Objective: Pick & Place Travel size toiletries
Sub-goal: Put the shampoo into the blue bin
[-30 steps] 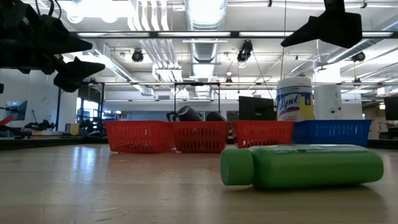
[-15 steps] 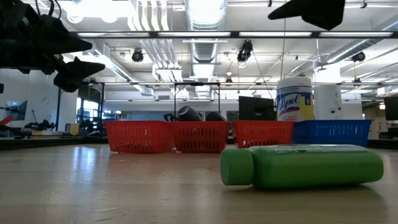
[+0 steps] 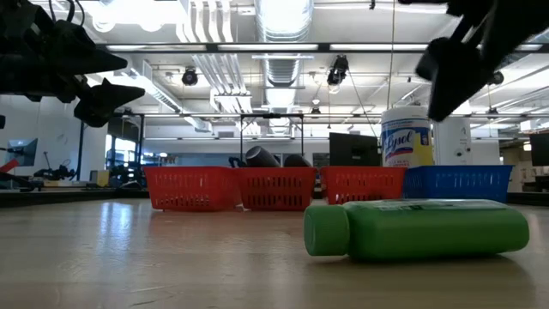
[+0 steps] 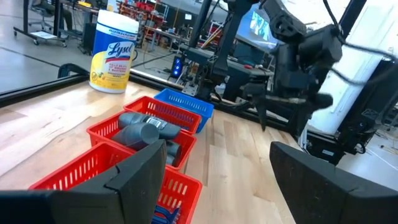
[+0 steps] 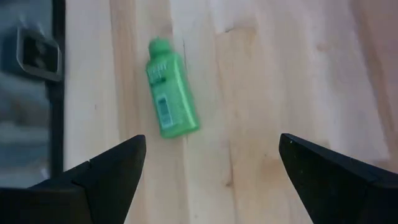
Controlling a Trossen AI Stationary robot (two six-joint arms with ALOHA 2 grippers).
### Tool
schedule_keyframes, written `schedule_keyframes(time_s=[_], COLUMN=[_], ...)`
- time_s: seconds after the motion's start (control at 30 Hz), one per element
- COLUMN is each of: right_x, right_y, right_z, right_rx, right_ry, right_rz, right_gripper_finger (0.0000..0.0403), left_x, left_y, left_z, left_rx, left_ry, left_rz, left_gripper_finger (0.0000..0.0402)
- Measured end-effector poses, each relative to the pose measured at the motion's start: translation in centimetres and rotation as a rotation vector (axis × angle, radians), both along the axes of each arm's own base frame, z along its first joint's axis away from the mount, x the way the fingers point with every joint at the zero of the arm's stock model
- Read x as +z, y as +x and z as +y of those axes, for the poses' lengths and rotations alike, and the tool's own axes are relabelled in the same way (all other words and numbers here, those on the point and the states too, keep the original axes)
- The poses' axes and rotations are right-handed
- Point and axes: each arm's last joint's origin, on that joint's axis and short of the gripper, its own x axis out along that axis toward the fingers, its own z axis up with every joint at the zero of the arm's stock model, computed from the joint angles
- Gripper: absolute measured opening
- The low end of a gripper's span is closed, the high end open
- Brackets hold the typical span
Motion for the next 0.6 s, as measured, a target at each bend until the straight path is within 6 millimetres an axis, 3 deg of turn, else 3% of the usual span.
schedule_keyframes(time_s=[0.23,0.6], right_x=[-2.1,-3.1], right_y=[1.7,5.6], right_z=[2.3,5.0], right_rx=[0.098,0.389], right_ry=[0.038,-0.138], right_rz=[0.105,0.052], right_gripper_finger=[0.0364,0.0364], left_x=[0.0,0.0], left_y=[0.0,0.0], left_z=[0.0,0.0], left_rx=[0.000,0.001], left_ry=[0.000,0.000], left_rz=[0.000,0.001], left_gripper_finger=[0.0291,0.0291])
